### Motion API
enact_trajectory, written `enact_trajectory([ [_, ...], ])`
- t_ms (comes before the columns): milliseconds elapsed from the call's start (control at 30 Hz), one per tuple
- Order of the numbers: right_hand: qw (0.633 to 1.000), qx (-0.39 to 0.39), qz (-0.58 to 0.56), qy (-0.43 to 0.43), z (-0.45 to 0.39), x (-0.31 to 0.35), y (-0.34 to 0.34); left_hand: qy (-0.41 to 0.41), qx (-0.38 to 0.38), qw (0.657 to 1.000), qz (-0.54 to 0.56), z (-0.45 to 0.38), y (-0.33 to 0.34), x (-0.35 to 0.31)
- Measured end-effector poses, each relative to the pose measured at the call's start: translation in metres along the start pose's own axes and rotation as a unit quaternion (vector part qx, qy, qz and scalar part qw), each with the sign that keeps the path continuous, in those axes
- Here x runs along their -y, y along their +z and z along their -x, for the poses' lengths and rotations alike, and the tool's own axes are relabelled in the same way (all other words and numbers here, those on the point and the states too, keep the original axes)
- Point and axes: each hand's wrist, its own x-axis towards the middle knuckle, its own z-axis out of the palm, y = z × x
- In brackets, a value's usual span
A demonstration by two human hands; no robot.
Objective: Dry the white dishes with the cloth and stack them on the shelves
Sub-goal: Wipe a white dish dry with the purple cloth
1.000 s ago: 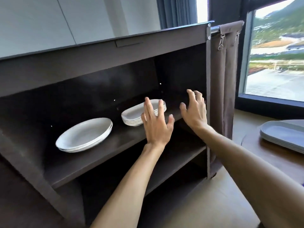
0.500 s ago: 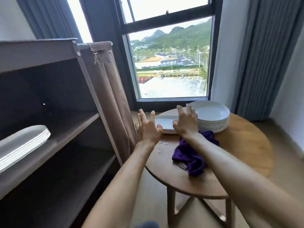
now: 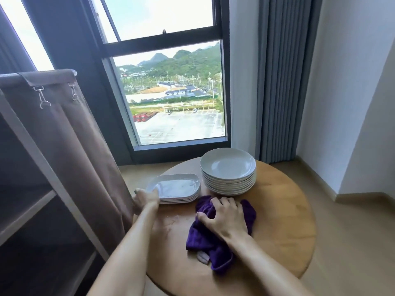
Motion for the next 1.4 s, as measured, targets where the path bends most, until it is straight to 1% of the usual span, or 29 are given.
enact_trajectory([
  [33, 1.0, -0.009, 0.001, 0.002, -0.001, 0.0, 0.001, -0.019, 0.013, 1.0, 0.005, -0.006, 0.001, 0.003],
  [100, 1.0, -0.021, 0.001, 0.008, -0.003, 0.001, 0.003, -0.03, 0.029, 0.999, 0.015, -0.014, 0.003, 0.006],
  [233, 1.0, -0.02, 0.016, 0.012, -0.004, 0.002, 0.004, 0.004, 0.006, 0.999, 0.043, -0.015, 0.001, 0.003],
  [333, 0.999, -0.03, 0.012, 0.012, -0.003, 0.001, 0.003, 0.033, 0.009, 0.999, 0.024, -0.012, -0.005, 0.002],
  [600, 0.999, -0.045, 0.017, 0.012, 0.002, 0.002, 0.001, 0.01, 0.037, 0.999, 0.017, -0.013, -0.019, 0.003],
  [733, 0.998, -0.053, 0.009, 0.015, 0.002, 0.002, 0.002, -0.009, 0.023, 0.998, 0.054, -0.02, -0.021, 0.003],
  [833, 0.998, -0.062, 0.002, 0.014, 0.001, 0.001, 0.004, -0.046, 0.032, 0.989, 0.138, -0.023, -0.028, -0.001],
  [900, 0.997, -0.07, -0.001, 0.016, 0.001, 0.001, 0.005, -0.088, 0.051, 0.973, 0.207, -0.022, -0.033, -0.004],
  [1000, 0.996, -0.082, -0.018, 0.015, 0.003, 0.001, 0.005, -0.159, 0.117, 0.926, 0.321, -0.014, -0.041, -0.003],
  [1067, 0.995, -0.085, -0.037, 0.019, 0.004, 0.002, 0.003, -0.175, 0.164, 0.9, 0.363, -0.001, -0.046, 0.002],
  [1133, 0.987, -0.105, -0.104, 0.057, 0.004, 0.004, -0.003, -0.178, 0.191, 0.878, 0.402, 0.017, -0.049, 0.008],
  [1167, 0.974, -0.123, -0.166, 0.092, 0.003, 0.007, -0.009, -0.176, 0.193, 0.865, 0.428, 0.027, -0.05, 0.012],
  [1233, 0.929, -0.153, -0.287, 0.177, -0.003, 0.015, -0.026, -0.167, 0.199, 0.834, 0.487, 0.047, -0.052, 0.019],
  [1267, 0.906, -0.164, -0.331, 0.205, -0.008, 0.02, -0.037, -0.163, 0.2, 0.818, 0.515, 0.056, -0.052, 0.022],
  [1333, 0.871, -0.186, -0.397, 0.223, -0.021, 0.031, -0.064, -0.156, 0.192, 0.791, 0.559, 0.072, -0.05, 0.029],
  [1400, 0.841, -0.203, -0.448, 0.223, -0.032, 0.046, -0.091, -0.151, 0.185, 0.779, 0.579, 0.089, -0.049, 0.032],
])
